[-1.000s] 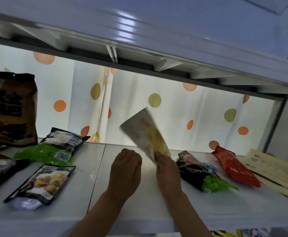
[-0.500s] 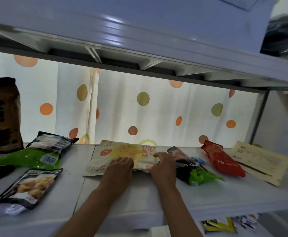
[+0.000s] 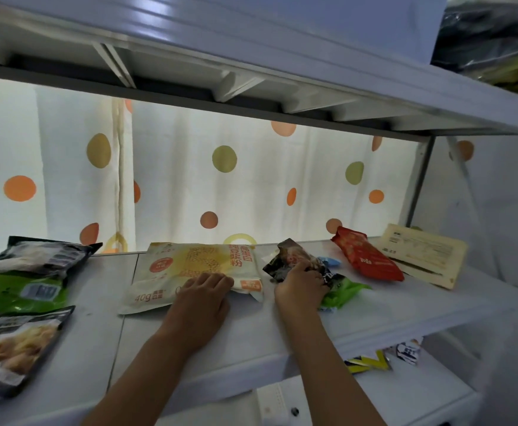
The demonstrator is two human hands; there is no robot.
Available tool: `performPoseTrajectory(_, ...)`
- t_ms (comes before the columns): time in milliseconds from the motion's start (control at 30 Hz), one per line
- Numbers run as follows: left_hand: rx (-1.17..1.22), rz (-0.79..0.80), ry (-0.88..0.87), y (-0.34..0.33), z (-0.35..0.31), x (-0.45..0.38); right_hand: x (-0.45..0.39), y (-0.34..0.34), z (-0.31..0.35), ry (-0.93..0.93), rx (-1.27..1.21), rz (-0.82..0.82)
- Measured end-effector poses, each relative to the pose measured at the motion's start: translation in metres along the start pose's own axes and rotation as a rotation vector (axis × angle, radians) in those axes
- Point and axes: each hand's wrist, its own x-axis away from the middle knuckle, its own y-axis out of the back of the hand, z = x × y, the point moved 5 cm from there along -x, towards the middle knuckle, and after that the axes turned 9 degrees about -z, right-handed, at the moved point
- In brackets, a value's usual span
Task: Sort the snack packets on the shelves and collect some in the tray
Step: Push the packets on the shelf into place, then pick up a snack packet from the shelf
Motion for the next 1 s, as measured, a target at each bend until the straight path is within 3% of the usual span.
performPoseTrajectory(167, 0.033, -0.021, 0.020, -0.001, 0.002, 0.000, -0.006, 0.015, -0.024, 0.089, -0.105, -0.177)
performPoseTrajectory(333, 0.072, -0.052, 0.006, -0.002, -0.002, -0.001, -0.002, 0.020, -0.047, 0.043, -0.261, -0.250)
performPoseTrajectory(733, 0.258, 0.042, 0.084, -0.003, -0.023, -0.015, 0.004, 0.027, -0.059, 0.002, -0.441, -0.240)
performPoseTrajectory(833, 0.412, 0.076, 0.256, -0.016, -0.026, -0.043, -0.009, 0.031, -0.077, -0.012, -0.557, -0.159)
performPoseTrajectory(1000, 0.888, 0.132, 0.899, -0.047, -0.026, -0.071, -0.009, 0.031, -0.101, -0.042, -0.791, -0.056)
